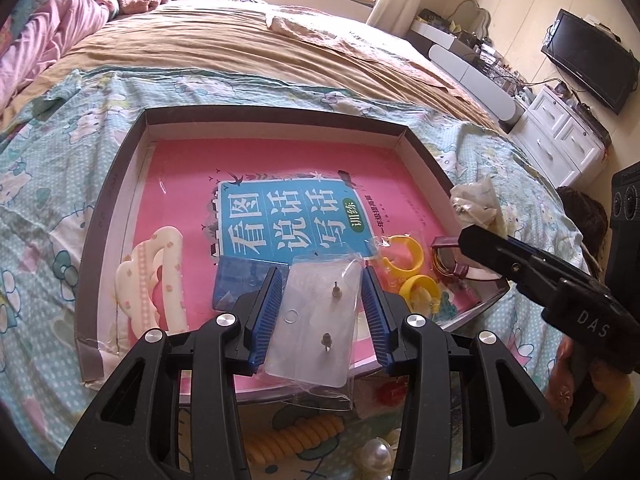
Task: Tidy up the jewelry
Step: 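Open both grippers to release the bags inside the tray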
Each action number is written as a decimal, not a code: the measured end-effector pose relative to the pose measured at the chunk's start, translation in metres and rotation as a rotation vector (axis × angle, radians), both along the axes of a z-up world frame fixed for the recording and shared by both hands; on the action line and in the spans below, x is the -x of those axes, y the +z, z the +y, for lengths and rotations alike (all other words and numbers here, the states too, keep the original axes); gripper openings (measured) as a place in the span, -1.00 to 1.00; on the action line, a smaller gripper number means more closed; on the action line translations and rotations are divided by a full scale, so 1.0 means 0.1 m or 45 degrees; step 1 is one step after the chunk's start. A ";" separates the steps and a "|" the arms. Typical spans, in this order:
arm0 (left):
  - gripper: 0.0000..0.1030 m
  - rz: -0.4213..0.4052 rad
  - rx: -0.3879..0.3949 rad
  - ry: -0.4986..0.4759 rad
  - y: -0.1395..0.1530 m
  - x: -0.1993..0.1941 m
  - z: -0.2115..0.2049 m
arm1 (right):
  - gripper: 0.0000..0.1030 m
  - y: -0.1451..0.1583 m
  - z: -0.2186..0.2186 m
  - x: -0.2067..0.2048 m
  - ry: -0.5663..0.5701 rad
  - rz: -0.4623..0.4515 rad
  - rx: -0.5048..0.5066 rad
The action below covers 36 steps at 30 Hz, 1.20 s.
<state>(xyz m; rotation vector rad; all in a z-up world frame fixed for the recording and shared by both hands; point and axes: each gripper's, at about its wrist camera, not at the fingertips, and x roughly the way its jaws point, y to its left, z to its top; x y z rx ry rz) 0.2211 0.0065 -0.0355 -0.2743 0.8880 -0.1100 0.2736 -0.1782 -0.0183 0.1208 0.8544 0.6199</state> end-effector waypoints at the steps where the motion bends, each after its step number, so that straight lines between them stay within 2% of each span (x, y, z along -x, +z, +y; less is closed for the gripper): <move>1: -0.32 -0.001 -0.002 0.003 0.00 0.01 0.01 | -0.25 -0.01 0.01 0.00 0.001 0.000 0.008; 7: -0.12 -0.012 -0.017 0.024 0.03 0.03 0.07 | -0.25 -0.05 0.10 0.00 0.002 -0.032 0.086; 14: 0.02 -0.027 -0.014 0.051 0.07 0.08 0.14 | -0.24 -0.09 0.16 -0.01 -0.001 -0.056 0.164; 20: 0.04 -0.034 -0.005 0.055 0.09 0.11 0.14 | -0.21 -0.11 0.22 0.01 0.001 -0.072 0.224; 26: 0.08 -0.036 -0.001 0.062 0.10 0.14 0.14 | -0.19 -0.11 0.19 0.01 -0.004 -0.060 0.213; 36: 0.20 -0.049 0.007 0.080 0.15 0.18 0.16 | 0.19 0.10 0.03 0.13 -0.035 -0.113 0.124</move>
